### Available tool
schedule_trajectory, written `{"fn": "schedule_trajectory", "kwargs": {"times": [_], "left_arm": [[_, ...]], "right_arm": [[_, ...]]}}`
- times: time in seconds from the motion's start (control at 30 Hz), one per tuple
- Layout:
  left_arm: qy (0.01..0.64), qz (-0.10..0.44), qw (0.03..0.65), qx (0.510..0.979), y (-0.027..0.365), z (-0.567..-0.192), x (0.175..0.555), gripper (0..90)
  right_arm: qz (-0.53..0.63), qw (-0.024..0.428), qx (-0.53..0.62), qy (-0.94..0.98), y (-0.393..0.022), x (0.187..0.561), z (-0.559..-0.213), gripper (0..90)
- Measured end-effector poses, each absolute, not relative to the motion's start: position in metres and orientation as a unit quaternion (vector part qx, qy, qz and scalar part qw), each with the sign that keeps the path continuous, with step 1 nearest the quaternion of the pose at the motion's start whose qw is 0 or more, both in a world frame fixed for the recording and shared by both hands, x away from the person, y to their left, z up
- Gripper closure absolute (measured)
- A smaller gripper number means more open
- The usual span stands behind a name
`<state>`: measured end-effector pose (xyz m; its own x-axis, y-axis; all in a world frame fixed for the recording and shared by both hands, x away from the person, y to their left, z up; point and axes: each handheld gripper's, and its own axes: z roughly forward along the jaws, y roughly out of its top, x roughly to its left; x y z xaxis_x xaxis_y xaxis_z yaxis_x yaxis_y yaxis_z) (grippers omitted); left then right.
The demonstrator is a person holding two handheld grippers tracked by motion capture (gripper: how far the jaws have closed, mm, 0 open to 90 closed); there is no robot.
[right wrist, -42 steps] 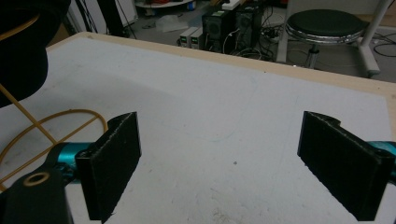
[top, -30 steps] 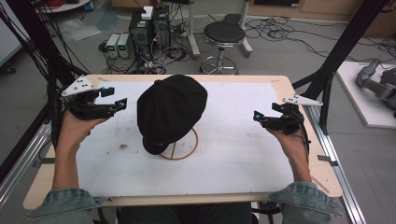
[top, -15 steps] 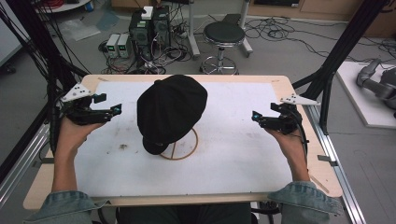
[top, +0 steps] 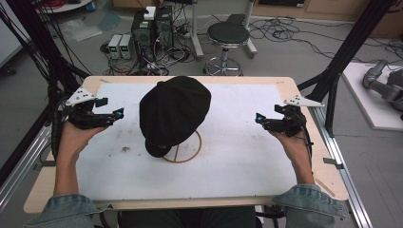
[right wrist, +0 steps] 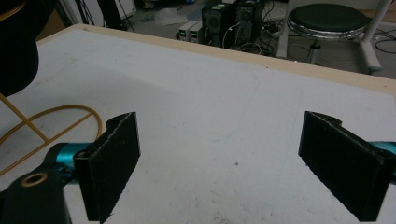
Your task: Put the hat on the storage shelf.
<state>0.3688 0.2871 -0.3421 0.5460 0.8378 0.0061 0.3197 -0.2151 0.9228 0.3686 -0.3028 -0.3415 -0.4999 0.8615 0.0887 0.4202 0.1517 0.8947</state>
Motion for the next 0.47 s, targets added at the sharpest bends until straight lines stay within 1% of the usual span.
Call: {"fn": "schedule_trajectory", "kwargs": {"times": [0.47], "left_arm": [[0.395, 0.263, 0.487, 0.733, 0.2875, -0.3428, 0.3694, 22.8]], "right_arm": [[0.480, 0.231, 0.440, 0.723, -0.3015, 0.3683, -0.3411, 12.5]]}}
